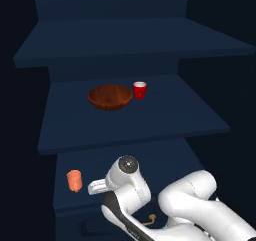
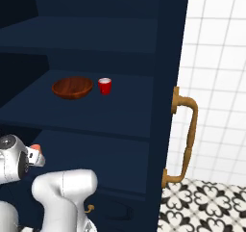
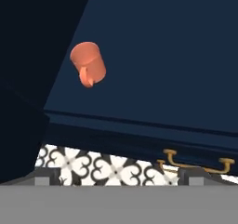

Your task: Gather all objects into one cabinet and sort the glasses and bowls to opposite sides.

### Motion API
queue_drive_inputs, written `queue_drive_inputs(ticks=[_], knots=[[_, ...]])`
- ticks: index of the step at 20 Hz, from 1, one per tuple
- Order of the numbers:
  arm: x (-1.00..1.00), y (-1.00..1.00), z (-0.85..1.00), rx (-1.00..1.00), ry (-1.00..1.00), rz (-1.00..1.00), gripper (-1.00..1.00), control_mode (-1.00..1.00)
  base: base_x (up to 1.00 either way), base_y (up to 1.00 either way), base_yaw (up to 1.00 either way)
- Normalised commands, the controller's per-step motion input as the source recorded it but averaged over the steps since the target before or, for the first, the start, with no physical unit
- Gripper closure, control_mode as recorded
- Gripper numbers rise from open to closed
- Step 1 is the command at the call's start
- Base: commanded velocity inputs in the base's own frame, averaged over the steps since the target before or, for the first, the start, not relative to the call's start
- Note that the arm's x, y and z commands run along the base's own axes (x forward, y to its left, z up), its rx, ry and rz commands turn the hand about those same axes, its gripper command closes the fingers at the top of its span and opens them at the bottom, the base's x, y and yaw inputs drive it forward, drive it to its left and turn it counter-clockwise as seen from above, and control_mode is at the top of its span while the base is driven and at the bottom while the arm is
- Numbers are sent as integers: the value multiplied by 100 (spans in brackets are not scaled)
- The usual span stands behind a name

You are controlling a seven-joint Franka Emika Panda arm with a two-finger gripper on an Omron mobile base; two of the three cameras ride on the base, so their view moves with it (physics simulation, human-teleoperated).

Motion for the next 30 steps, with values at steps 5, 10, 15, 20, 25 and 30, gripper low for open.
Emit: queue_drive_inputs(ticks=[5,10,15,20,25,30], knots=[[28,30,-7,0,1,0,-100,-100,0,0,0],[14,46,0,0,11,0,-100,-100,0,0,0],[15,28,0,-1,7,0,-100,-100,0,0,0],[14,12,0,-8,0,0,-100,-100,0,0,0],[0,14,0,-7,0,0,-100,-100,0,0,0],[0,20,0,0,0,0,-100,-100,0,0,0]])
